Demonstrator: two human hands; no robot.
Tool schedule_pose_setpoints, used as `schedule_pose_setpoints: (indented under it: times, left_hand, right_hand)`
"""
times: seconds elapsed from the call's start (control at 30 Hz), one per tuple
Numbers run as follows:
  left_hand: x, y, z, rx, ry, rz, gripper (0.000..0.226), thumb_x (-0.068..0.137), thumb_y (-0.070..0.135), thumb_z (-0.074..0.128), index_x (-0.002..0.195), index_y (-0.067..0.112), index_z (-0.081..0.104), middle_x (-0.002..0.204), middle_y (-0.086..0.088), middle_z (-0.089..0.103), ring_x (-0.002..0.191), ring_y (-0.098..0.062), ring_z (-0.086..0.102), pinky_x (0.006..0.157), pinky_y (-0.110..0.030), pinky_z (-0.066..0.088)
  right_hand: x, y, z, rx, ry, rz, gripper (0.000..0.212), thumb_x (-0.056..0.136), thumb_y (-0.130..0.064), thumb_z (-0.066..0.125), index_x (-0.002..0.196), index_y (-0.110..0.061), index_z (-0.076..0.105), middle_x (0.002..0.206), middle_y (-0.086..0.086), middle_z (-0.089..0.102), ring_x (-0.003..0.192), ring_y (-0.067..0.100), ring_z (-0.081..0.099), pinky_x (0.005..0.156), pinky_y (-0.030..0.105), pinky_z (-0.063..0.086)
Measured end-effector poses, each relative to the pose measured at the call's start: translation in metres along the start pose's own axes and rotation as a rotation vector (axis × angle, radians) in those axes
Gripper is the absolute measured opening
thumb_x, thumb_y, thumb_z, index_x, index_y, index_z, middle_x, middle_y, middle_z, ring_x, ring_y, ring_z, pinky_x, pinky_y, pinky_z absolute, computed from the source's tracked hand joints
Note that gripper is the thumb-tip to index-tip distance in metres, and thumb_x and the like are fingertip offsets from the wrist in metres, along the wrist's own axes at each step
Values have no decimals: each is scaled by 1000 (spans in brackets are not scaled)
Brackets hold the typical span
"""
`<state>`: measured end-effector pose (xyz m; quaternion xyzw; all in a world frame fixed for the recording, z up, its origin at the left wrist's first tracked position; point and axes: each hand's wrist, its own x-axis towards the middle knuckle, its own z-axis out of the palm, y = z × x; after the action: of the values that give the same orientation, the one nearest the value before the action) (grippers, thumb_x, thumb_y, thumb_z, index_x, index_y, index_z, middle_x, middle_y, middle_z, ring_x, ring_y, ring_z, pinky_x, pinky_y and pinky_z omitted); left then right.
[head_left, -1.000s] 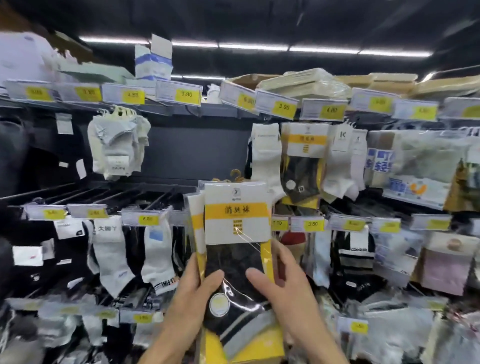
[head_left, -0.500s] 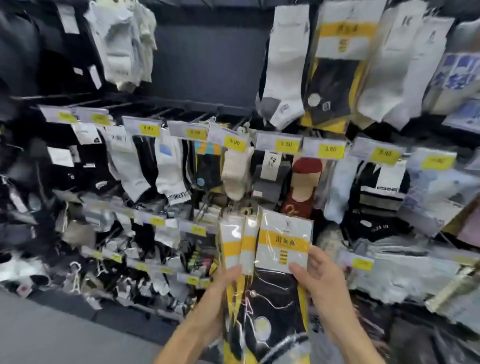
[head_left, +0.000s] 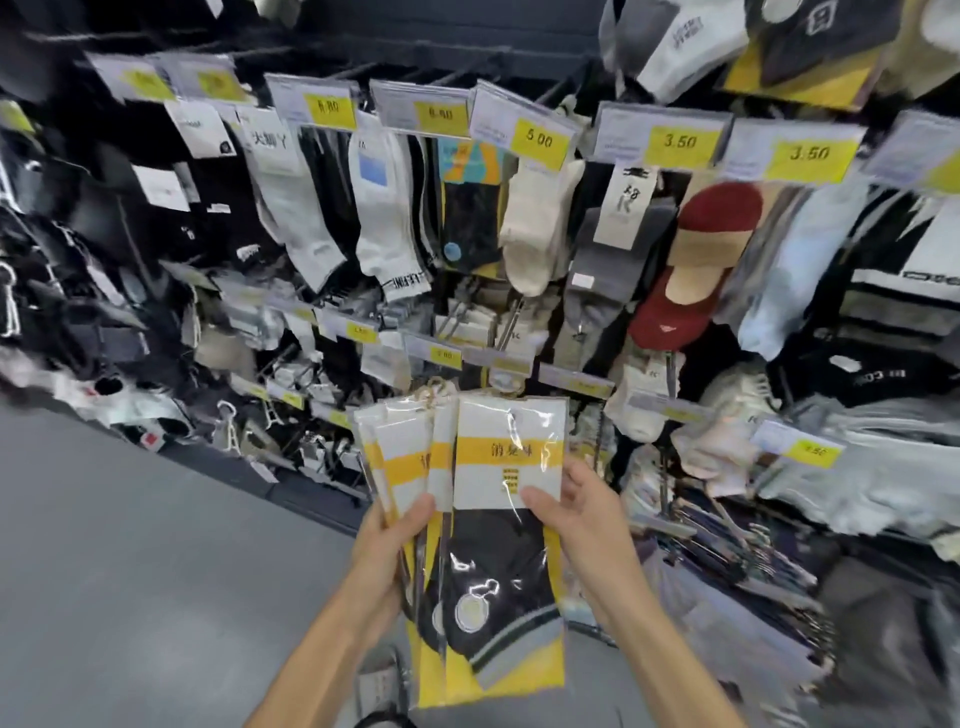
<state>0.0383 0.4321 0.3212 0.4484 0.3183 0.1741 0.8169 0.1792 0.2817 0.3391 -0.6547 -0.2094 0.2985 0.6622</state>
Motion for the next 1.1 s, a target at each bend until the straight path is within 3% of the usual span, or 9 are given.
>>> schedule_pose_setpoints:
  times: [0.13, 0.3, 0.47, 0.63, 0.8, 0.87, 0.97, 1.03, 1.1]
  left_hand:
    - [21, 3, -18, 6, 14, 28, 67, 51, 53, 93, 109, 25, 74, 115, -10, 74, 104, -29, 72, 76, -34, 61]
    - [60, 18, -51, -6, 48, -17, 56, 72, 42, 82, 120, 18, 66, 117, -12, 73, 106, -32, 70, 93, -47, 53]
    - [117, 57, -105, -7, 76, -55, 41, 72, 29, 72, 110, 18, 66, 105, -7, 77, 91, -25, 76, 69, -37, 62]
    - [154, 89, -152, 53, -5, -79, 35, 73, 23, 69, 107, 16, 70, 102, -7, 78, 85, -22, 76, 62, -29, 61]
    - [169, 92, -160, 111, -108, -170, 43, 72, 25, 70, 113, 12, 69, 107, -10, 76, 91, -26, 75, 63, -28, 61]
    - [171, 88, -159, 119, -131, -202, 38, 72, 25, 71, 109, 15, 72, 108, -11, 76, 92, -26, 75, 63, -28, 60]
    - [171, 82, -157, 112, -129, -255, 28, 74, 24, 71, 102, 20, 77, 108, -9, 76, 93, -24, 75, 63, -27, 60]
    - [171, 80, -156, 111, -123, -283, 27, 76, 21, 77, 103, 20, 76, 110, -10, 76, 95, -25, 75, 64, -28, 60]
    - [172, 79, -155, 109, -116, -309, 35, 71, 24, 78, 105, 19, 75, 110, -11, 75, 96, -27, 74, 64, -29, 60]
  right_hand:
    - [24, 6, 18, -22, 3, 31, 35, 89, -14, 71, 121, -24, 59, 115, -9, 73, 109, 10, 68, 93, 34, 54]
    - [61, 19, 48, -13, 27, 105, 36, 89, -6, 69, 120, -22, 59, 113, -7, 73, 108, 11, 68, 87, 28, 56]
    - [92, 45, 65, 121, 127, 170, 41, 90, -1, 64, 124, -24, 62, 120, 0, 71, 114, 16, 66, 94, 33, 51]
    - [119, 91, 64, 85, 273, 322, 42, 91, -1, 64, 127, -21, 59, 119, -3, 72, 110, 12, 67, 95, 34, 50]
    - [177, 115, 74, -92, 424, 325, 40, 93, 4, 59, 127, -16, 53, 125, 4, 66, 102, 1, 66, 79, 16, 52]
    - [206, 115, 79, -129, 436, 280, 42, 94, 2, 59, 131, -15, 50, 130, 5, 63, 105, -3, 64, 86, 15, 51]
    - [243, 106, 88, -222, 430, 211, 51, 97, -7, 60, 144, -15, 42, 136, -3, 55, 128, 15, 51, 108, 31, 40]
    - [265, 98, 94, -216, 459, 171, 52, 96, -3, 59, 145, -11, 42, 139, 0, 53, 127, 14, 49, 110, 31, 38]
    - [277, 97, 97, -153, 462, 162, 47, 95, 7, 55, 140, -3, 46, 133, 3, 57, 115, 0, 58, 98, 18, 45]
